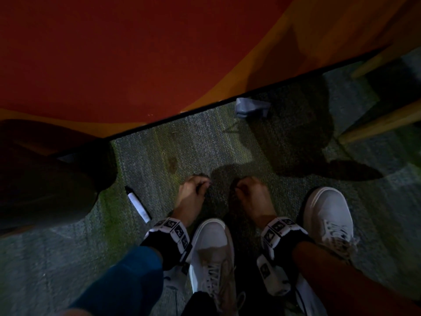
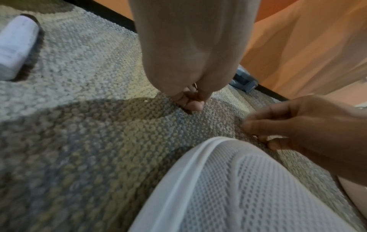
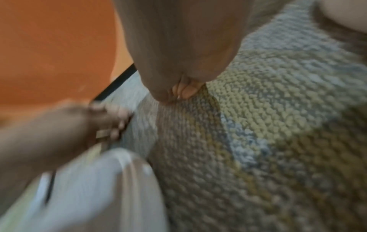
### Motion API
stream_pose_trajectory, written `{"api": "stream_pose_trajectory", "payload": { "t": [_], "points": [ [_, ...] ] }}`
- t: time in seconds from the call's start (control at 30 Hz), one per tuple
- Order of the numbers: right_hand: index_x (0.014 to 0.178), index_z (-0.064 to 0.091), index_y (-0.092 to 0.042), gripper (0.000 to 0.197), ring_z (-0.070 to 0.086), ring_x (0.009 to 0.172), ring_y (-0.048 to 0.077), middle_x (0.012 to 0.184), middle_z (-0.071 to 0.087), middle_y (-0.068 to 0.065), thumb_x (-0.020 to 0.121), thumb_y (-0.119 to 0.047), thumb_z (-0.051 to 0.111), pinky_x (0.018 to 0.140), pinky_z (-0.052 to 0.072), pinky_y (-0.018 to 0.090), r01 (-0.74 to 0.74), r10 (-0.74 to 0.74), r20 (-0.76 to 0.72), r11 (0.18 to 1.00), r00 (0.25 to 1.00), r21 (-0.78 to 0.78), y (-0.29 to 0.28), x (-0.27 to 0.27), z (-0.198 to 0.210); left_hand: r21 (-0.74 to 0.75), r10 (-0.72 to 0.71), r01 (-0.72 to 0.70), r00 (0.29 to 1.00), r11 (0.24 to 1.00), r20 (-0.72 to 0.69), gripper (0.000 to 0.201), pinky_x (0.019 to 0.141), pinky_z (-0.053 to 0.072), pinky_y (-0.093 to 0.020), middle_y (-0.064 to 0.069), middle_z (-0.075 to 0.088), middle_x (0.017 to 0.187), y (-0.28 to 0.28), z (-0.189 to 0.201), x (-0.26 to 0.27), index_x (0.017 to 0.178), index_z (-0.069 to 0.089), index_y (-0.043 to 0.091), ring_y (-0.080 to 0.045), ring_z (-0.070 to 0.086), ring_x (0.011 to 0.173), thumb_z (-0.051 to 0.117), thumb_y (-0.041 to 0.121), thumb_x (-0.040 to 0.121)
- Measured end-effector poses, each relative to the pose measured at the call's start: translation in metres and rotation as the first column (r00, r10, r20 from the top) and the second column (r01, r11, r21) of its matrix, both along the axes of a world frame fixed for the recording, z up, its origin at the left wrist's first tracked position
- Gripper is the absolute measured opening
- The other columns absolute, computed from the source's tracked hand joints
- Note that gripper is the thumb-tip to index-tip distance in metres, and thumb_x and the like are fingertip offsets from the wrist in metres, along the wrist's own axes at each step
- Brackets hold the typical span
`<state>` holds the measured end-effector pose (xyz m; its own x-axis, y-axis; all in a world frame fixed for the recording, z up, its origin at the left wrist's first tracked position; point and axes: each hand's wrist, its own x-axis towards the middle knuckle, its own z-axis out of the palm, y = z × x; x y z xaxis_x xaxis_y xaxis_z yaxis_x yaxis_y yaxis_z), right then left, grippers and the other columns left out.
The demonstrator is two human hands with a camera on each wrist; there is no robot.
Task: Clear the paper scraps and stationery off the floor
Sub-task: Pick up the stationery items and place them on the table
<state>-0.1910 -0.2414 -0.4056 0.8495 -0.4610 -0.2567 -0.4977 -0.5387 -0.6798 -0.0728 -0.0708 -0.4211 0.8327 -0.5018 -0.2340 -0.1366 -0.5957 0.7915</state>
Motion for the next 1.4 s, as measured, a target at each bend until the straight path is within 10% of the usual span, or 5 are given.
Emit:
{"api": "stream_pose_trajectory", "payload": {
  "t": [0.3, 0.63, 0.83, 1.2, 1.4],
  "points": [
    [0.083, 0.075, -0.004, 0.014, 0.059, 0.078, 0.035, 0.081, 0.064, 0.013, 0.083, -0.014, 0.065, 0.070, 0.035, 0.032, -0.032, 0.053, 0.118, 0.985, 0.992, -0.167, 0.020, 0.003, -0.006, -0.001, 0.039, -0.039, 0.996, 0.999, -0.082, 0.016, 0.068, 0.059, -0.043, 0.006, 0.069, 0.085, 0.004, -0.002, 0.001, 0.086, 0.069, 0.030, -0.013, 0.066, 0.079, 0.066, 0.015, 0.091],
    [0.100, 0.066, 0.001, 0.016, 0.053, 0.105, 0.037, 0.108, 0.060, 0.023, 0.094, -0.004, 0.052, 0.092, 0.038, 0.039, -0.191, 0.181, -0.105, 0.978, 0.978, -0.089, 0.015, 0.019, 0.003, -0.108, 0.175, -0.237, 0.899, 0.966, -0.402, 0.019, 0.056, 0.051, -0.022, 0.002, 0.063, 0.075, 0.008, 0.021, -0.003, 0.080, 0.066, 0.016, -0.006, 0.059, 0.066, 0.062, 0.005, 0.095],
    [0.100, 0.067, 0.008, 0.020, 0.063, 0.100, 0.040, 0.103, 0.067, 0.028, 0.097, -0.005, 0.052, 0.087, 0.046, 0.043, 0.290, -0.283, -0.138, 0.956, 0.949, 0.036, -0.032, 0.001, 0.023, -0.183, 0.182, -0.313, 0.841, 0.932, -0.510, 0.015, 0.051, 0.050, -0.017, -0.008, 0.061, 0.076, 0.011, 0.064, 0.012, 0.087, 0.063, 0.001, -0.001, 0.060, 0.057, 0.056, -0.012, 0.092],
    [0.096, 0.068, -0.004, 0.010, 0.063, 0.091, 0.028, 0.091, 0.067, 0.014, 0.094, -0.007, 0.059, 0.075, 0.039, 0.028, 0.290, -0.283, -0.070, 0.947, 0.957, 0.138, -0.076, -0.027, 0.074, -0.070, -0.069, 0.044, 0.917, 0.997, -0.393, 0.013, 0.055, 0.049, -0.026, 0.003, 0.070, 0.063, -0.033, 0.159, 0.034, 0.084, 0.068, 0.005, -0.008, 0.064, 0.055, 0.068, -0.008, 0.087],
    [0.071, 0.059, -0.015, 0.022, 0.047, 0.054, 0.010, 0.065, 0.051, 0.000, 0.093, -0.010, 0.057, 0.047, 0.040, 0.021, 0.293, -0.337, -0.001, 0.816, 0.942, 0.499, -0.061, 0.009, 0.139, -0.075, -0.152, 0.135, 0.939, 0.988, -0.310, 0.018, 0.064, 0.055, -0.023, -0.012, 0.073, 0.070, -0.066, 0.231, 0.029, 0.088, 0.069, 0.000, -0.016, 0.070, 0.063, 0.082, 0.001, 0.076]
  ]
}}
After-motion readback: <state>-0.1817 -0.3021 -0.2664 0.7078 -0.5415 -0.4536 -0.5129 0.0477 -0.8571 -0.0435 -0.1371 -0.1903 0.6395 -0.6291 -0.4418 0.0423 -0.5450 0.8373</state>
